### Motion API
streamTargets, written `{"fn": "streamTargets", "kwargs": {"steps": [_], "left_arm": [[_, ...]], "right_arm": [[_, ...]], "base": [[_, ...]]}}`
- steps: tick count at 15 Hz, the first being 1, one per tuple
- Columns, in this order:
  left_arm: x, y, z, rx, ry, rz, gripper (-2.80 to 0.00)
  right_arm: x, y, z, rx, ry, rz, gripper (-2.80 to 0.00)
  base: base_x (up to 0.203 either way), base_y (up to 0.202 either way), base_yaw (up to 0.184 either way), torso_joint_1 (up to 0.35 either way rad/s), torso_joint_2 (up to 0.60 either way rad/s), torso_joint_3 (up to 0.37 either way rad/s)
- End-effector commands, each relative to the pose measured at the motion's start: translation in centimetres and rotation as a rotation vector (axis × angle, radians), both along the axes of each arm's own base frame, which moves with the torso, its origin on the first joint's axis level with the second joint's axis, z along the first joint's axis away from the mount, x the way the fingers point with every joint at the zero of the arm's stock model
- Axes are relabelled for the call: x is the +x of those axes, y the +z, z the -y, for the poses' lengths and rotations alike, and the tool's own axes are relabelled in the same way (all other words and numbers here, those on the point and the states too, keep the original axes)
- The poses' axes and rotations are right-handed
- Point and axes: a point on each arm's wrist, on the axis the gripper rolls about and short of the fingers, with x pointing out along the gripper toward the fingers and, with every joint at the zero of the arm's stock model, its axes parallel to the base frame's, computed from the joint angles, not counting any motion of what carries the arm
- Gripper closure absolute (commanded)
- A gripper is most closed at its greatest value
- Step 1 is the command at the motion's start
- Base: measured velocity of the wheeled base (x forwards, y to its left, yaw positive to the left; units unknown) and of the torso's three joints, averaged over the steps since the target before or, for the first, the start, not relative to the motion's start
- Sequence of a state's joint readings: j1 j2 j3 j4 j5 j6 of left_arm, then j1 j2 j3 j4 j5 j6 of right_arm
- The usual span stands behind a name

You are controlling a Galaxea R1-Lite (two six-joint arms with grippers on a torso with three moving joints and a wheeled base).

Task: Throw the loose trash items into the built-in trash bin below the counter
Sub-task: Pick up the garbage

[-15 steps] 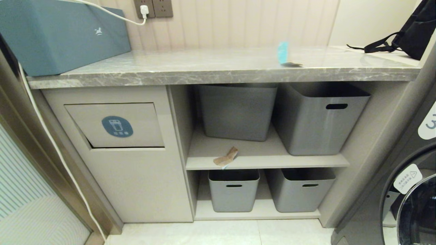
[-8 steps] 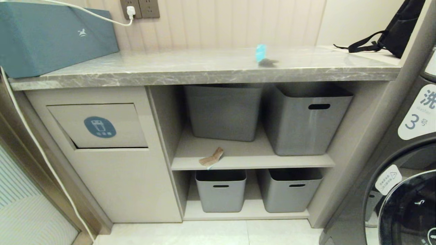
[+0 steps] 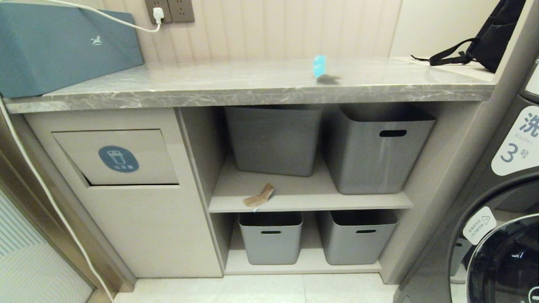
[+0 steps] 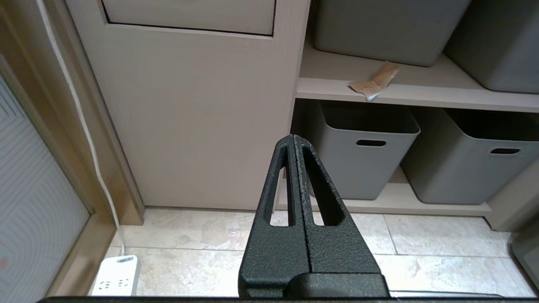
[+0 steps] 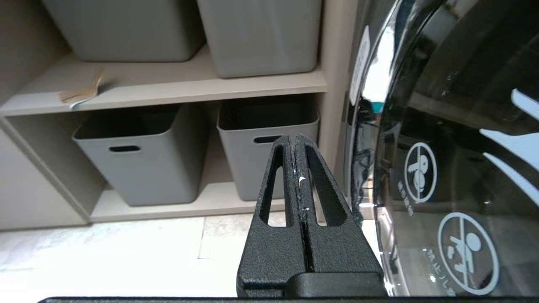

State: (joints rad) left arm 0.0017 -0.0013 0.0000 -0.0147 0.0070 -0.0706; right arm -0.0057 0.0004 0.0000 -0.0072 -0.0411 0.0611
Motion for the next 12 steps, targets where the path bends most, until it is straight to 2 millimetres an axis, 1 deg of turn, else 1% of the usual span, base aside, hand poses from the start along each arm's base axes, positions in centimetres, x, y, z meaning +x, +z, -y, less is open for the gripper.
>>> {"fn": "streamTargets", "kwargs": {"steps": [1,4,8,12], "left_arm": [[0.06,-0.07,0.0,0.0,-0.001,-0.007,0.0],[0.06,-0.07,0.0,-0.005,0.0,-0.007,0.0],[0.06,-0.07,0.0,-0.006,0.0,-0.007,0.0],[0.05,-0.04,0.01,0.018,-0.01,-0.007,0.0]], "right_arm": [[0.02,-0.04,0.0,0.0,-0.001,-0.002,0.0],[0.02,-0.04,0.0,0.0,-0.001,-0.002,0.0],[0.02,-0.04,0.0,0.0,-0.001,-0.002,0.0],[0.02,-0.04,0.0,0.0,-0.001,-0.002,0.0]], "base": [[0.0,0.0,0.0,0.0,0.0,0.0],[0.0,0.0,0.0,0.0,0.0,0.0],[0.13,0.0,0.001,0.003,0.0,0.004],[0.0,0.0,0.0,0.0,0.0,0.0]]}}
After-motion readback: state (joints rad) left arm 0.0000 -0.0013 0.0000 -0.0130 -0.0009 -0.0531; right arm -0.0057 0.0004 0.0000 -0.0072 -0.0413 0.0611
